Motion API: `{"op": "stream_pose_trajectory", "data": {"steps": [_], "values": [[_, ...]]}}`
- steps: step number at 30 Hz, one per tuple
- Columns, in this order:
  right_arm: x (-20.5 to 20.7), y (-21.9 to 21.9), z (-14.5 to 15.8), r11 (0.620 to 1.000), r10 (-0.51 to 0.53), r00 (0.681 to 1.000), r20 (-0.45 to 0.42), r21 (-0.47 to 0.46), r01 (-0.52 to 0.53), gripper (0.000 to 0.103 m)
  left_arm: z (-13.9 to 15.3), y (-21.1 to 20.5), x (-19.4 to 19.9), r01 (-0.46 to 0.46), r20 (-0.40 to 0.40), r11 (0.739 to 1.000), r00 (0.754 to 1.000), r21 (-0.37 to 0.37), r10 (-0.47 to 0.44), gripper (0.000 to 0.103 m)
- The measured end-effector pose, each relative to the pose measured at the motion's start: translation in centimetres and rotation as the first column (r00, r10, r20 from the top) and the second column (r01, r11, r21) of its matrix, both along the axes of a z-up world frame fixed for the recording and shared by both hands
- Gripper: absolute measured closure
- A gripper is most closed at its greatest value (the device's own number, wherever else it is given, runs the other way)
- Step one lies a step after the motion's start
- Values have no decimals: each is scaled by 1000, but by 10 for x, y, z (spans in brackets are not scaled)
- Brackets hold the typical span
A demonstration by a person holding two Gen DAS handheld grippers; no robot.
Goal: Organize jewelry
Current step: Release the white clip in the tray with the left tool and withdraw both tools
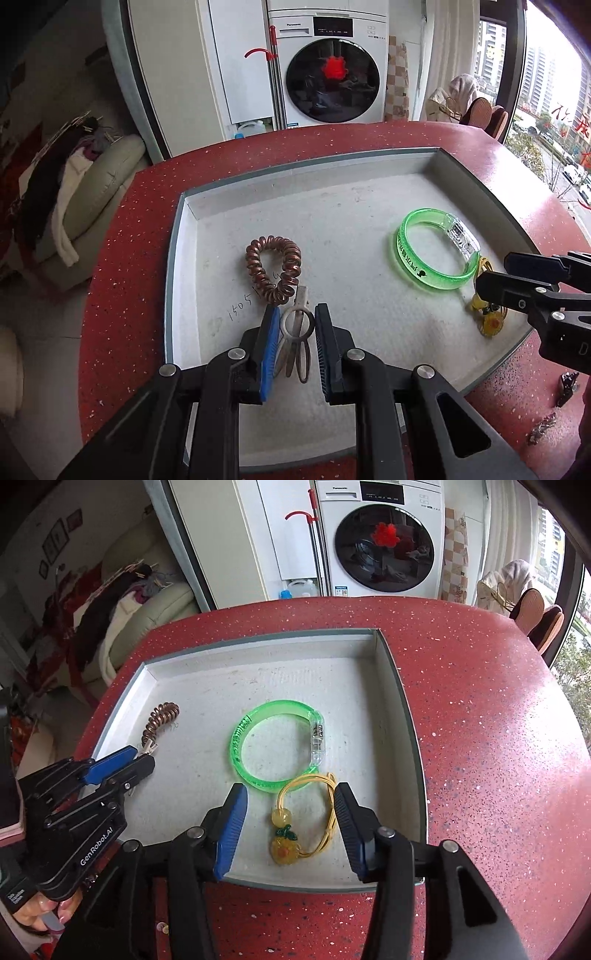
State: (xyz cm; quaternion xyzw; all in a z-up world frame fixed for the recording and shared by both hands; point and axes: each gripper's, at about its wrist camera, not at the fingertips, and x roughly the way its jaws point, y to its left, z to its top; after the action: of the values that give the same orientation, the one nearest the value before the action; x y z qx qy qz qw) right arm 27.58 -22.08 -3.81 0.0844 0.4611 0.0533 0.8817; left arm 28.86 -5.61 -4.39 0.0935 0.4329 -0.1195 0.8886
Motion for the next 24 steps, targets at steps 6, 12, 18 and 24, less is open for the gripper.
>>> {"op": "stream_pose_trajectory", "data": {"steps": [6, 12, 18, 24], "values": [[-8, 2, 15, 999, -12, 999, 37, 39, 11, 40, 12, 3, -3, -14, 21, 999, 1000, -33, 15, 65], [-17, 4, 20, 999, -21, 998, 56, 42, 19, 35, 19, 7, -8, -11, 32, 998, 999, -57, 13, 31], [-27, -2, 29, 997, -44, 996, 78, 72, 39, 28, 39, 9, -20, -8, 108, 998, 994, -70, 16, 0], [-47, -4, 47, 993, -60, 986, 153, 108, 43, 17, 52, 20, -29, -20, 117, 995, 993, -100, 32, 0]]}}
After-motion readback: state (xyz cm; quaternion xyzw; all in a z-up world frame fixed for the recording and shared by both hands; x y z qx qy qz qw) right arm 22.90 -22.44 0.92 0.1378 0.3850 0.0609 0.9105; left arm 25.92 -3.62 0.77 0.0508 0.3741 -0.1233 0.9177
